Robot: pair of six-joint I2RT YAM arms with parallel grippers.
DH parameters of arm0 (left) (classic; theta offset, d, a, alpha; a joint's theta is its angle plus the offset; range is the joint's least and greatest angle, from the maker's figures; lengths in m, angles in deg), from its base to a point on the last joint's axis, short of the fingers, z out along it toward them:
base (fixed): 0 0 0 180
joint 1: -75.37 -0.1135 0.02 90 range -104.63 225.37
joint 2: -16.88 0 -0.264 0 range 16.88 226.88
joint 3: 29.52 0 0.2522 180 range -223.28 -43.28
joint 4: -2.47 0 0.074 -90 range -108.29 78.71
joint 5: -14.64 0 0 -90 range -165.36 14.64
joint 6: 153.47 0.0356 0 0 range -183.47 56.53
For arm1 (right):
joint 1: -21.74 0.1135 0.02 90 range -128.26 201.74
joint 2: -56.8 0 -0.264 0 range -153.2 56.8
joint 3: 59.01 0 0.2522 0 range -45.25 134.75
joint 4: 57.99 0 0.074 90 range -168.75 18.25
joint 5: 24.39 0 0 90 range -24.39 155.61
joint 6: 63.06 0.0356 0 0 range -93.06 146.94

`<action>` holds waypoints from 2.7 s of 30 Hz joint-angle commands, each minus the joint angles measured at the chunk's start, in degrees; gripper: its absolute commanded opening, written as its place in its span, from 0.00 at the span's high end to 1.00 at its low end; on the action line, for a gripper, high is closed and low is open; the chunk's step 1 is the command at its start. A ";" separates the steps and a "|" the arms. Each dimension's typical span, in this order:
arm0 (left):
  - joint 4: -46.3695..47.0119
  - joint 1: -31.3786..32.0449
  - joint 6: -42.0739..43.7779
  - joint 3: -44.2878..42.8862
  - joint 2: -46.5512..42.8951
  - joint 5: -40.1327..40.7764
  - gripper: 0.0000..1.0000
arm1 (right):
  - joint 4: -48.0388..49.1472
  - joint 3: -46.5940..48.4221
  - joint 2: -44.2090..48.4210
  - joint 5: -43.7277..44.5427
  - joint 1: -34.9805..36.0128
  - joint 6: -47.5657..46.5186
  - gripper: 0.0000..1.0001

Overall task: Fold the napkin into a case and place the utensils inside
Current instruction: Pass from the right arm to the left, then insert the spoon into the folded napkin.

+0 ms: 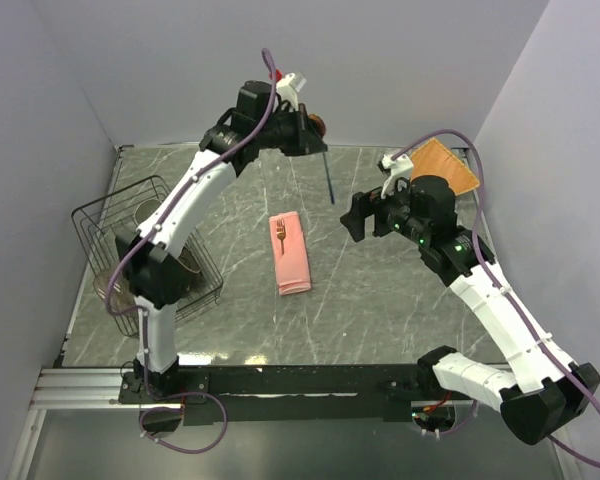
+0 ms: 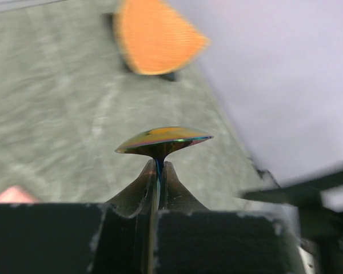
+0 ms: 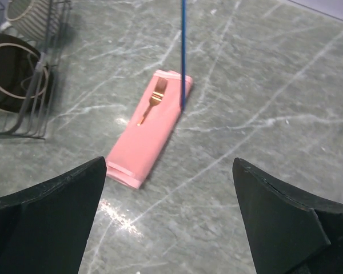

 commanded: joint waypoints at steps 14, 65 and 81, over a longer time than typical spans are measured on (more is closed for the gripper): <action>-18.43 -11.88 6.57 -9.53 20.50 -3.00 0.99 | -4.95 2.15 -0.96 0.70 -5.33 -0.86 0.00; -18.52 -9.34 -0.37 2.15 21.74 -4.50 0.99 | -6.44 6.55 -5.45 -0.71 -5.50 -0.86 0.00; -17.90 -7.23 -1.69 8.12 20.07 -5.46 0.99 | -6.00 4.96 -3.52 -0.45 -5.68 -1.12 0.00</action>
